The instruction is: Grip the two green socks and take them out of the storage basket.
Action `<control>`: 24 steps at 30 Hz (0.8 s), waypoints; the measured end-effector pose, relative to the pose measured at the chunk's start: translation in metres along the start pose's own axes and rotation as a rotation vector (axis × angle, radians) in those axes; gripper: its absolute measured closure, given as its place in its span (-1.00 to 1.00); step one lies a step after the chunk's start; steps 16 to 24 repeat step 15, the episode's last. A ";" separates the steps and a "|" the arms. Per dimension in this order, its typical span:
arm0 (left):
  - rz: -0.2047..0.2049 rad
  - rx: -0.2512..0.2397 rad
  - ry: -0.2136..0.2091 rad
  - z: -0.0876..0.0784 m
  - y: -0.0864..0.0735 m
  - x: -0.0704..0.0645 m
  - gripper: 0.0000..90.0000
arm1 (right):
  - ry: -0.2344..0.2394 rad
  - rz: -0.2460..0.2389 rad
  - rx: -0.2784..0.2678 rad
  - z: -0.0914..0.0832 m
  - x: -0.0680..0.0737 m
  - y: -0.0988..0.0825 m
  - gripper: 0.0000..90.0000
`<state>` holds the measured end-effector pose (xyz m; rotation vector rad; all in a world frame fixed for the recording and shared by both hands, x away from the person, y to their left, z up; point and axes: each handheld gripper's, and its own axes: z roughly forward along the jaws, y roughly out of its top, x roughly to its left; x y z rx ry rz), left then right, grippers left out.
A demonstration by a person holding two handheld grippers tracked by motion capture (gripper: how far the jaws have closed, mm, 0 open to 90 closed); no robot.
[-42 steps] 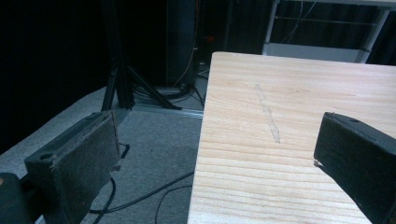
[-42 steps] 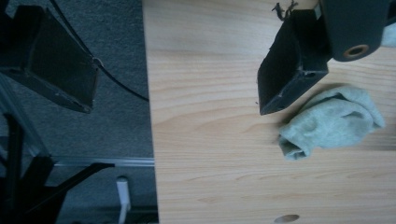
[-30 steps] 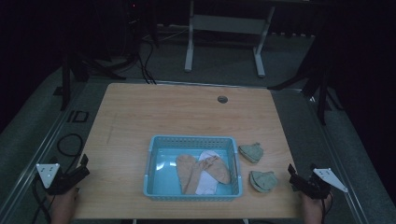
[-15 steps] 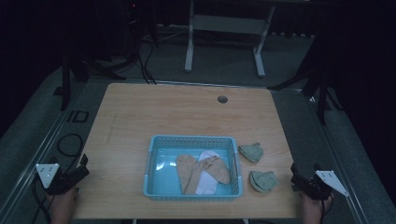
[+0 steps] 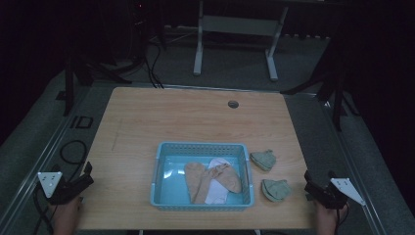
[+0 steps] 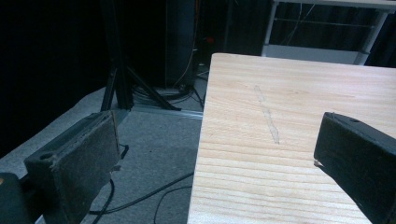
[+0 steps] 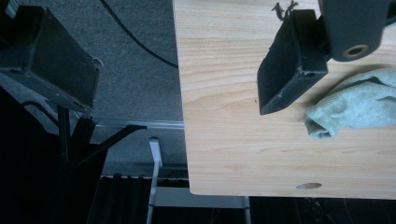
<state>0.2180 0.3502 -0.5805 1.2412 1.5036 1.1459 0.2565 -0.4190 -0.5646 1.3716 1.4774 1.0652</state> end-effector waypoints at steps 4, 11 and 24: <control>-0.001 -0.001 0.000 0.000 0.000 0.000 -0.99 | 0.000 0.007 0.009 0.000 -0.001 0.000 -0.72; 0.001 -0.002 0.001 0.000 0.000 -0.001 -0.99 | 0.001 0.003 0.013 0.000 0.000 0.000 -0.70; 0.002 0.000 0.000 0.000 0.000 0.000 -0.99 | 0.001 0.014 0.013 0.000 -0.001 0.000 -0.70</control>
